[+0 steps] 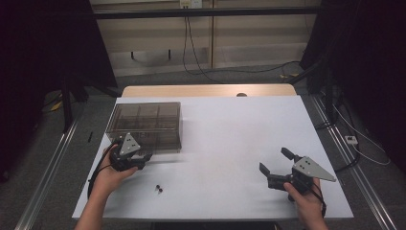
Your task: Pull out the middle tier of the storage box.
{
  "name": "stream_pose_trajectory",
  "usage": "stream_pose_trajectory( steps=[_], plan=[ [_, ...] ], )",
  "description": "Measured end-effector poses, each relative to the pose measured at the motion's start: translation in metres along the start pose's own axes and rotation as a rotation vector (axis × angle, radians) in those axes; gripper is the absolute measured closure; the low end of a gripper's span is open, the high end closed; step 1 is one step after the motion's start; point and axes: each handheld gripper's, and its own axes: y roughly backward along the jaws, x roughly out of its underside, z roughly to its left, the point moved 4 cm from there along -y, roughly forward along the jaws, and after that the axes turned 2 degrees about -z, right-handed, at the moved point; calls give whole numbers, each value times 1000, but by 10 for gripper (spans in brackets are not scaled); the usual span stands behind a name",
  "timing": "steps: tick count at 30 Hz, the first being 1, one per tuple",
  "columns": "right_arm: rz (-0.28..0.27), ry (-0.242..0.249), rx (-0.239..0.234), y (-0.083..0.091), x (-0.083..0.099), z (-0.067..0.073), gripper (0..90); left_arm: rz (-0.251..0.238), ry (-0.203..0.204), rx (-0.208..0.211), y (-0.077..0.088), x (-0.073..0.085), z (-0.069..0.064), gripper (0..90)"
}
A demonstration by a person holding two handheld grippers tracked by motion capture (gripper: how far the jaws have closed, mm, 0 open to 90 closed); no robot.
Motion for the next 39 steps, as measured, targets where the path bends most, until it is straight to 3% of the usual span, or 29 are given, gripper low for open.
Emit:
stream_pose_trajectory(
  steps=[11,39],
  plan=[
    [0,-1,1,0,0,-1,31,-4,-12,38,7,-2,-5,473],
    [0,-4,-2,0,0,1,30,-10,-23,64,22,11,-16,476]
  ],
)
